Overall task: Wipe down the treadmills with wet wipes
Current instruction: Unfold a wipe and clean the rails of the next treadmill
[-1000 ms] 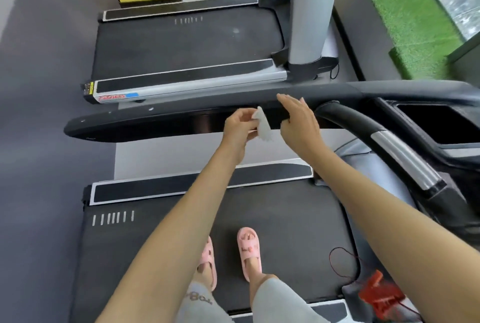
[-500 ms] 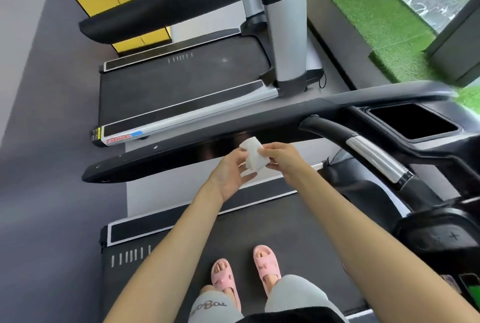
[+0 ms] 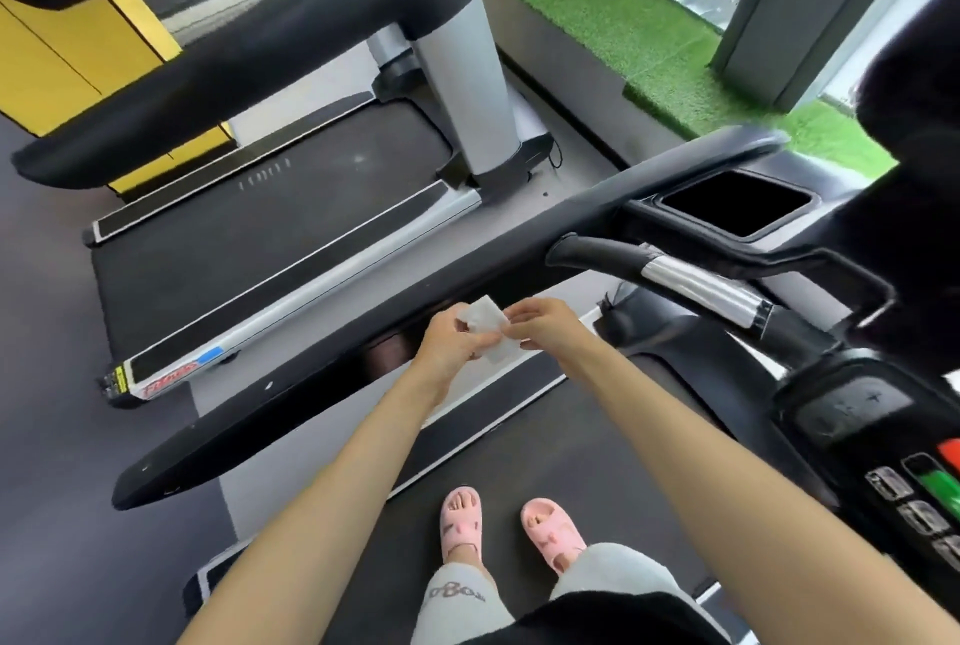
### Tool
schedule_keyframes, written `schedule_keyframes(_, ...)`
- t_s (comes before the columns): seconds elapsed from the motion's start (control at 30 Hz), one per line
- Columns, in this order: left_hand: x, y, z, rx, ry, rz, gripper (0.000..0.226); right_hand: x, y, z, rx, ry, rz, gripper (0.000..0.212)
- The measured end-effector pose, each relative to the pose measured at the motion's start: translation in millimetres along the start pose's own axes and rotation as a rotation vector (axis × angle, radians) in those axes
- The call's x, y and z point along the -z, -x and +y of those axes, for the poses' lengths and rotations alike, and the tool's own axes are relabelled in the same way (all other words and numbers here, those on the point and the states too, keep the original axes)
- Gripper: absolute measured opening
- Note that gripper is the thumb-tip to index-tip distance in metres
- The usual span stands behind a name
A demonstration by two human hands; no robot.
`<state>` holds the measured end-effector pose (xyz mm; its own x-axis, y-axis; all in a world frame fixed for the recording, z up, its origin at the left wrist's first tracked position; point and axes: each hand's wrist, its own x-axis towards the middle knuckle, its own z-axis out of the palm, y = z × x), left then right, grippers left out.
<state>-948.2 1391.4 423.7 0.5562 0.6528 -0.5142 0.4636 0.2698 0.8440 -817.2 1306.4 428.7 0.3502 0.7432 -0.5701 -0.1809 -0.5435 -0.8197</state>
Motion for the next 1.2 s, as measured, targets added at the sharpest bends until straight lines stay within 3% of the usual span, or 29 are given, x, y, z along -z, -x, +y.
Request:
schedule_keyframes(0.07, 6, -9, 7, -0.117, -0.174, -0.026, 0.012, -4, 0, 2, 0.025, 0.024, 0.086, 0.017)
schedule_keyframes(0.13, 12, -21, 14, -0.307, -0.53, -0.007, 0.017, -9, 1, 6, 0.06, 0.134, 0.251, 0.032)
schedule_keyframes(0.23, 14, -46, 30, -0.93, -1.062, 0.014, 0.019, -13, 4, 10, 0.196, 0.467, 0.52, 0.047)
schedule_keyframes(0.33, 5, -75, 54, -1.621, -1.509, -0.148, 0.024, -10, -1, 17, 0.462, 0.92, 0.787, 0.047)
schedule_keyframes(0.4, -10, -98, 65, -1.878, -1.753, -0.281, 0.032, -6, -6, 22, 0.425, 1.2, 0.834, 0.048)
schedule_keyframes(0.43, -18, -107, 67, -1.925, -1.885, -0.339, 0.031, -5, -5, 20, 0.349, 1.29, 0.833, 0.052)
schedule_keyframes(0.57, -30, -123, 67, -1.779, -2.288, -0.512, 0.023, 2, 3, 20, 0.162, 1.494, 0.798, 0.069)
schedule_keyframes(0.63, -16, -125, 74, -1.698, -2.346, -0.646, 0.02, 2, 4, 20, 0.155, 1.483, 0.752, 0.071)
schedule_keyframes(0.73, 4, -106, 74, -1.673, -2.367, -0.676, 0.011, -7, 4, 19, 0.156, 1.388, 0.763, 0.071)
schedule_keyframes(0.83, 24, -80, 69, -1.262, -2.459, -0.961, 0.017, -21, 1, 22, 0.226, 1.218, 0.753, 0.071)
schedule_keyframes(0.87, 30, -77, 72, -1.265, -2.435, -0.991, 0.019, -25, -1, 24, 0.249, 1.182, 0.743, 0.071)
schedule_keyframes(0.93, 32, -84, 83, -1.563, -2.237, -0.933, 0.017, -29, -4, 24, 0.264, 1.168, 0.696, 0.074)
schedule_keyframes(1.0, 22, -100, 94, -1.726, -2.075, -0.811, 0.016, -31, -10, 21, 0.242, 1.138, 0.653, 0.078)
schedule_keyframes(1.2, 15, -115, 79, -1.599, -2.071, -0.791, 0.016, -24, -15, 10, 0.238, 0.938, 0.615, 0.084)
